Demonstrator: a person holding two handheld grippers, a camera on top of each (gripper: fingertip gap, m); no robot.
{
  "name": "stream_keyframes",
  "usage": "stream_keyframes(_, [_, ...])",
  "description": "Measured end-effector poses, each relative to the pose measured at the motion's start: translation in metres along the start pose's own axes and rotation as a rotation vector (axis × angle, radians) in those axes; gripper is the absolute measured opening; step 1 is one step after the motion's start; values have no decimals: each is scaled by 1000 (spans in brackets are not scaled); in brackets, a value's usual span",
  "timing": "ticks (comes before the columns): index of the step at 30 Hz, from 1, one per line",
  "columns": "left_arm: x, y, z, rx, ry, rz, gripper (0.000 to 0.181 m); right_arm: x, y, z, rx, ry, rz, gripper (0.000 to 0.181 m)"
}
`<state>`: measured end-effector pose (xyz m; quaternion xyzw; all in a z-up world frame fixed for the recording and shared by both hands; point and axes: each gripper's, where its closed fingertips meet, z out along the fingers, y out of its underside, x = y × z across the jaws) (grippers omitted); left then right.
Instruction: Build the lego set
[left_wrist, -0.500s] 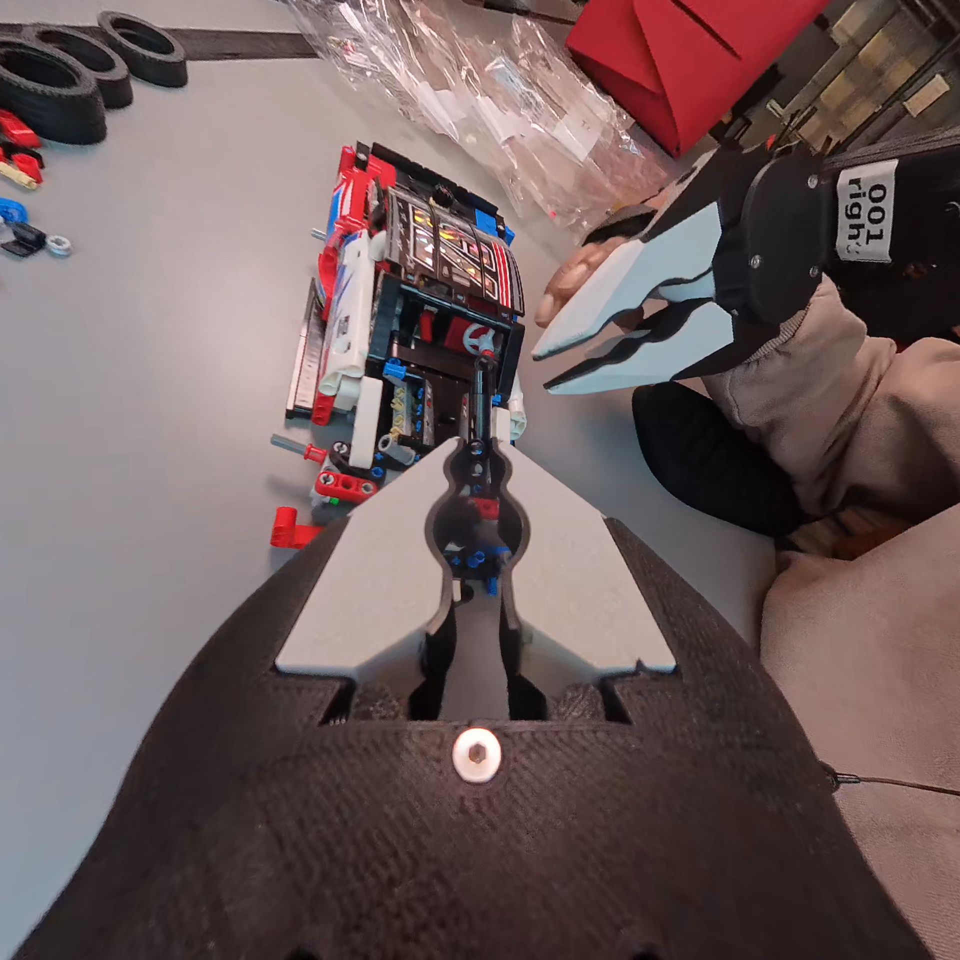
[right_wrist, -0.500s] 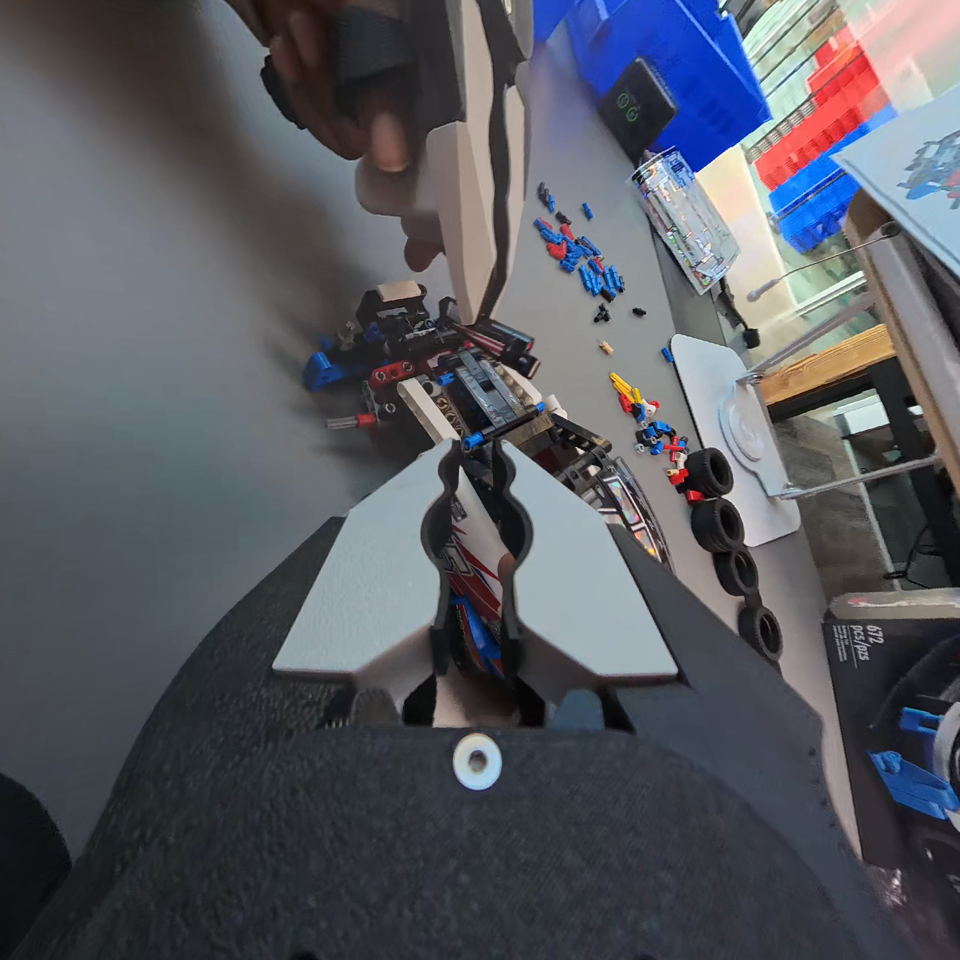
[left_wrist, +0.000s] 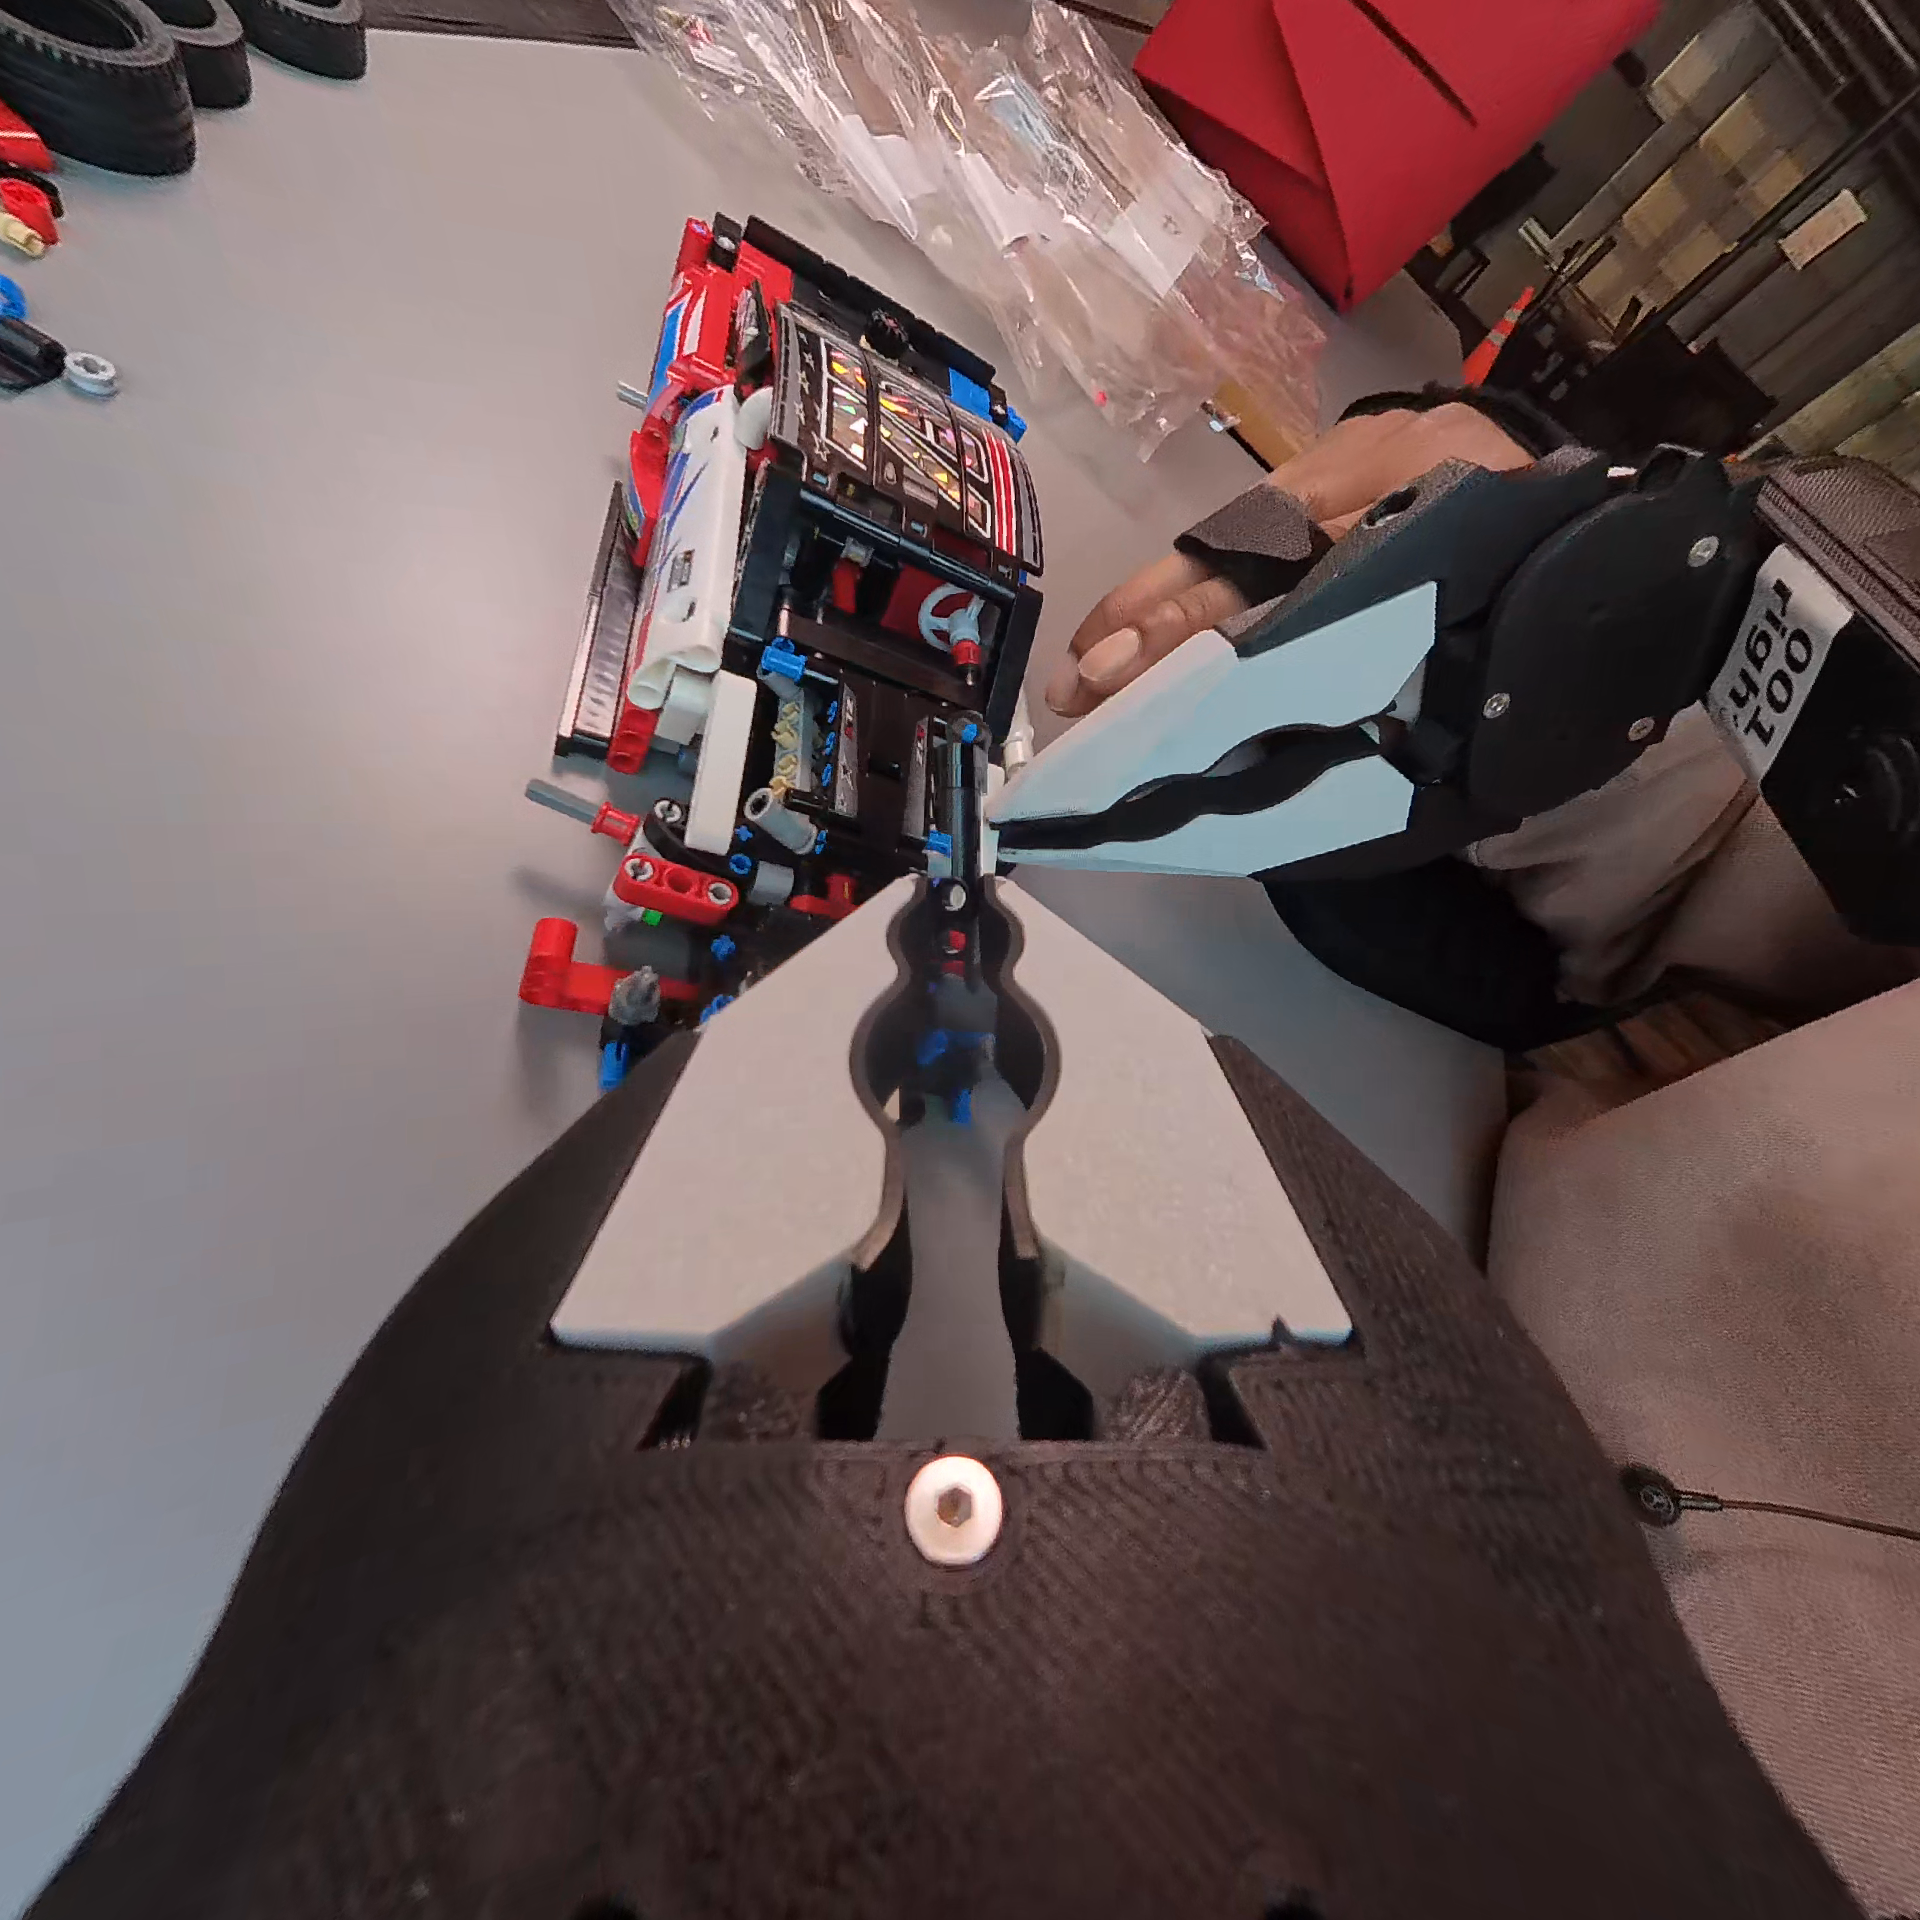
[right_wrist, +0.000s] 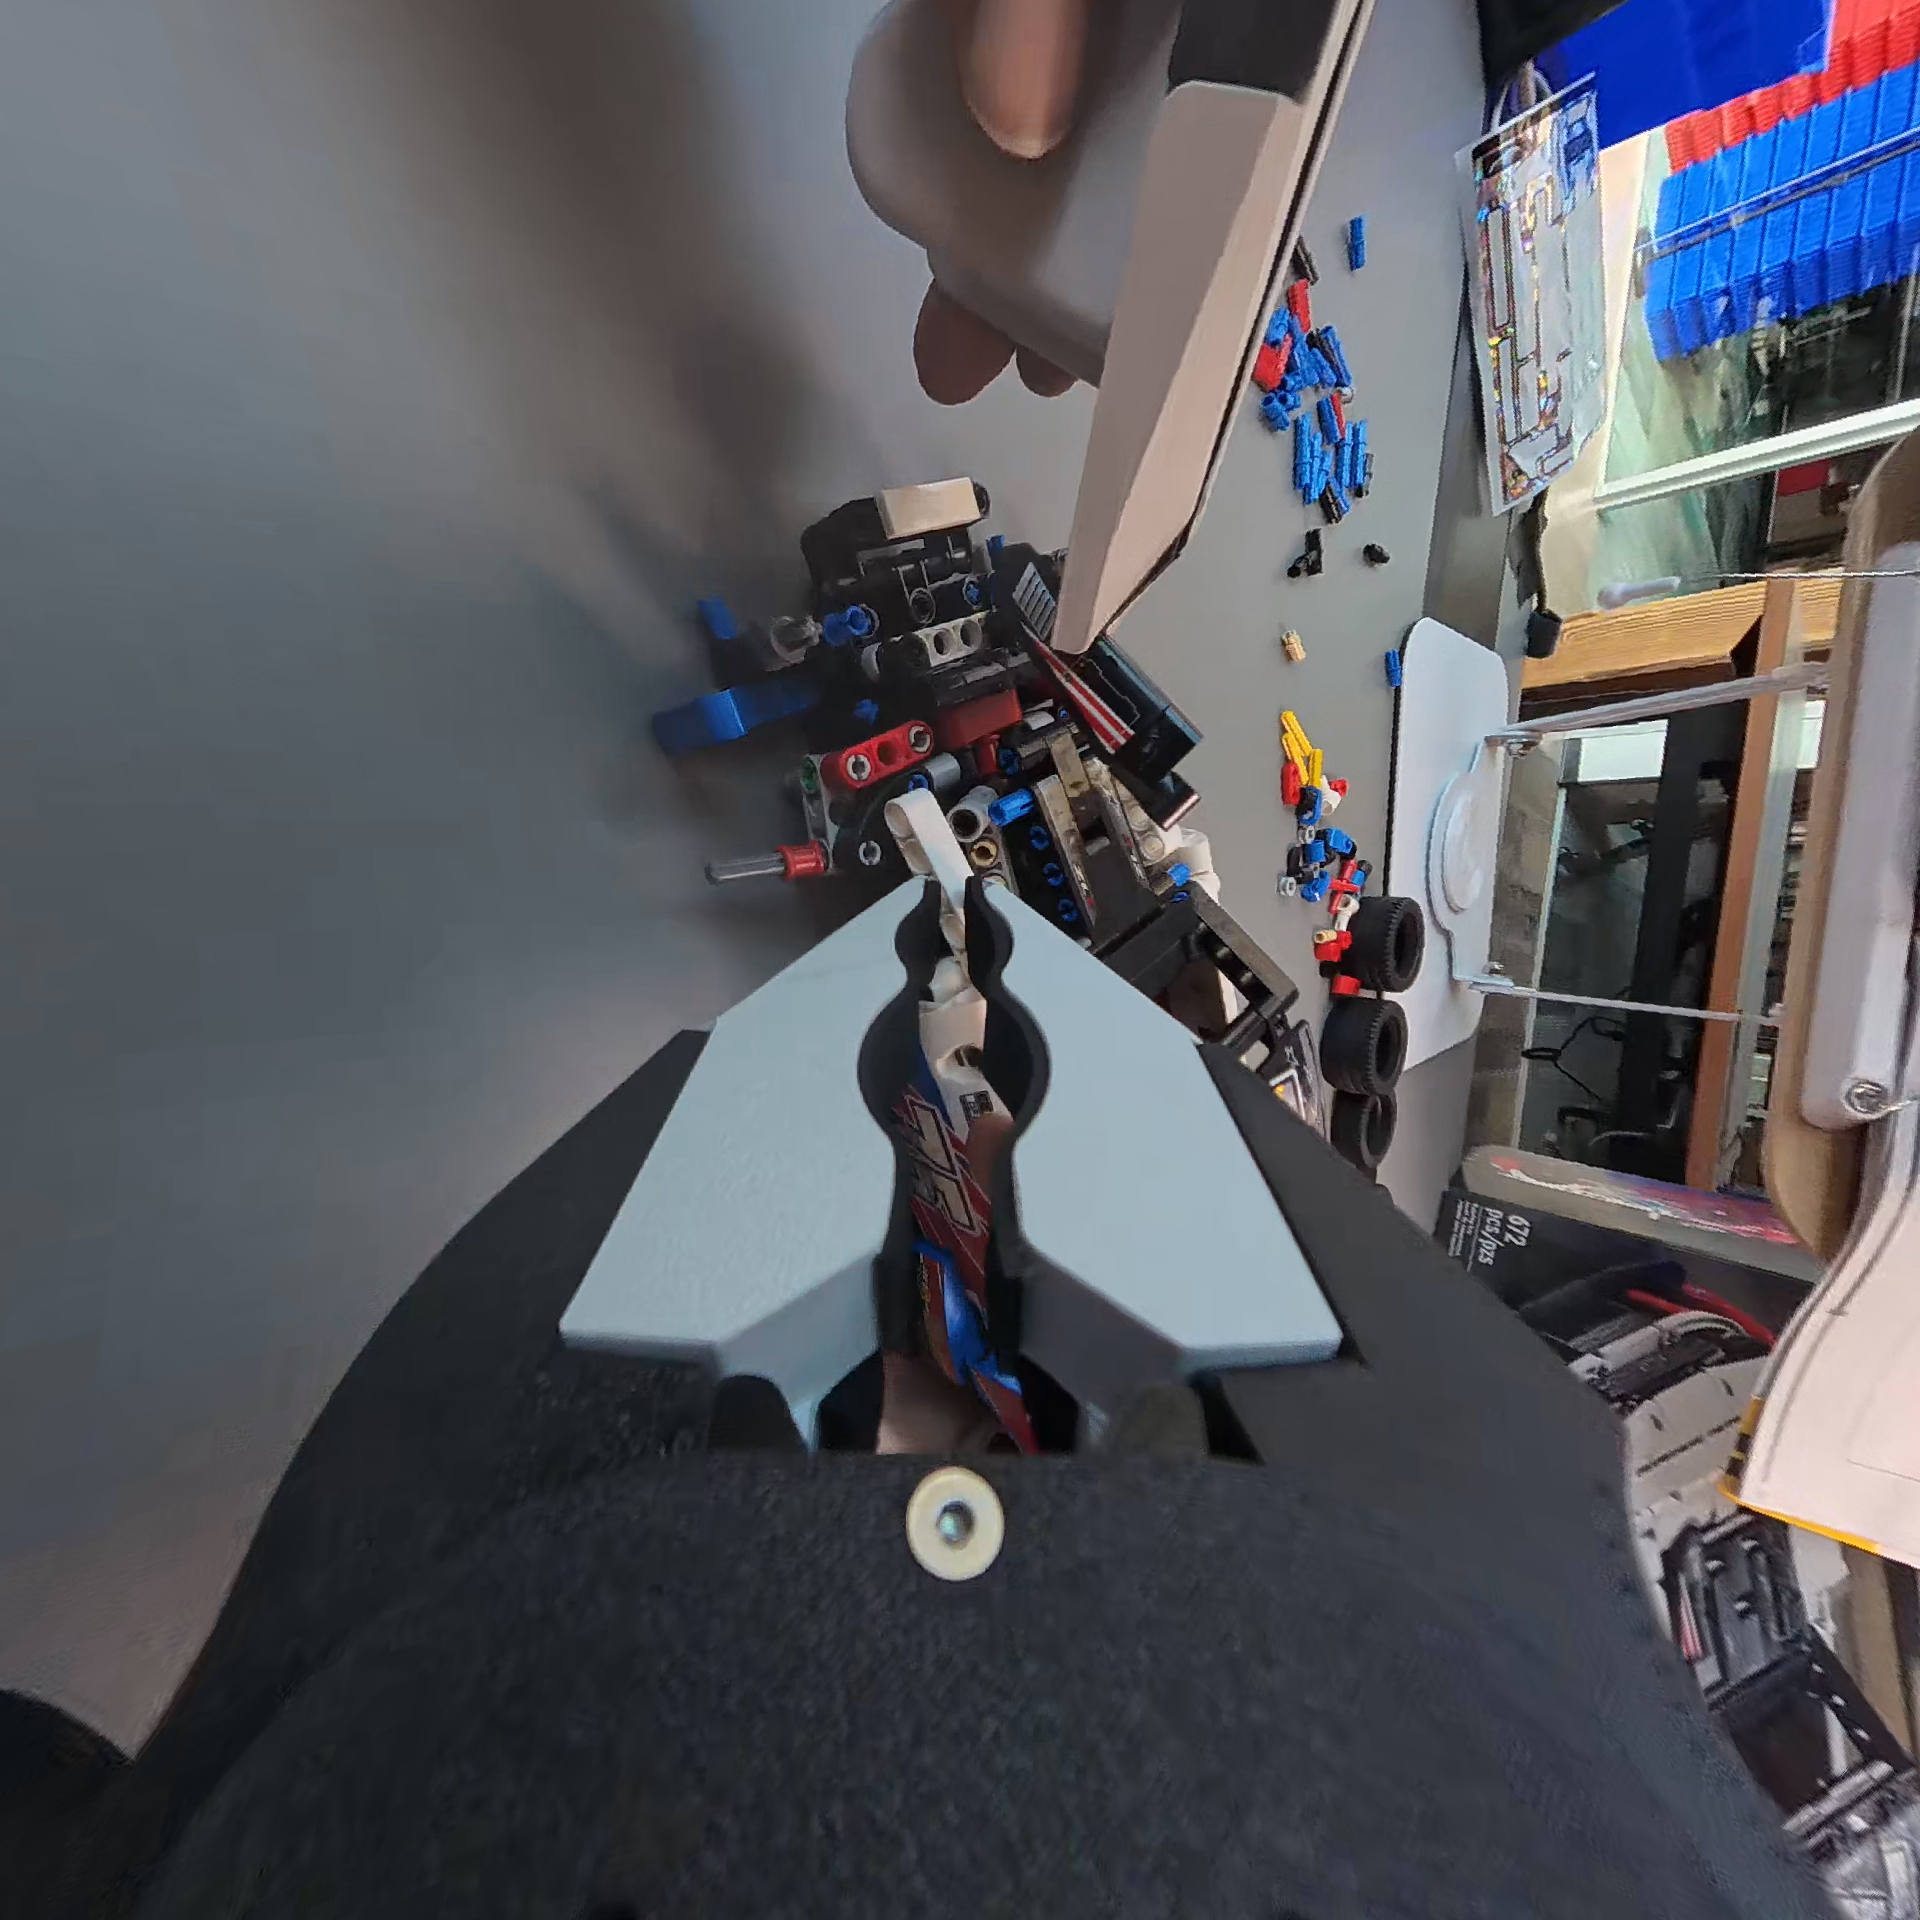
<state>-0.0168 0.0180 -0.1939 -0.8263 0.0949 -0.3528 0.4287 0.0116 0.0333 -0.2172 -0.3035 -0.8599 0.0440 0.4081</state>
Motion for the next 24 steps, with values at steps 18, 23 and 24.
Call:
stream_keyframes(18, [17,3,24,-157,64,69,6,20,11,-13,81,-32,-40,4])
stream_keyframes(23, [15,5,28,-147,82,27,6,18,15,-13,83,-102,39,0])
stream_keyframes(24, [14,4,28,-142,77,33,7,17,16,-14,81,-125,64,0])
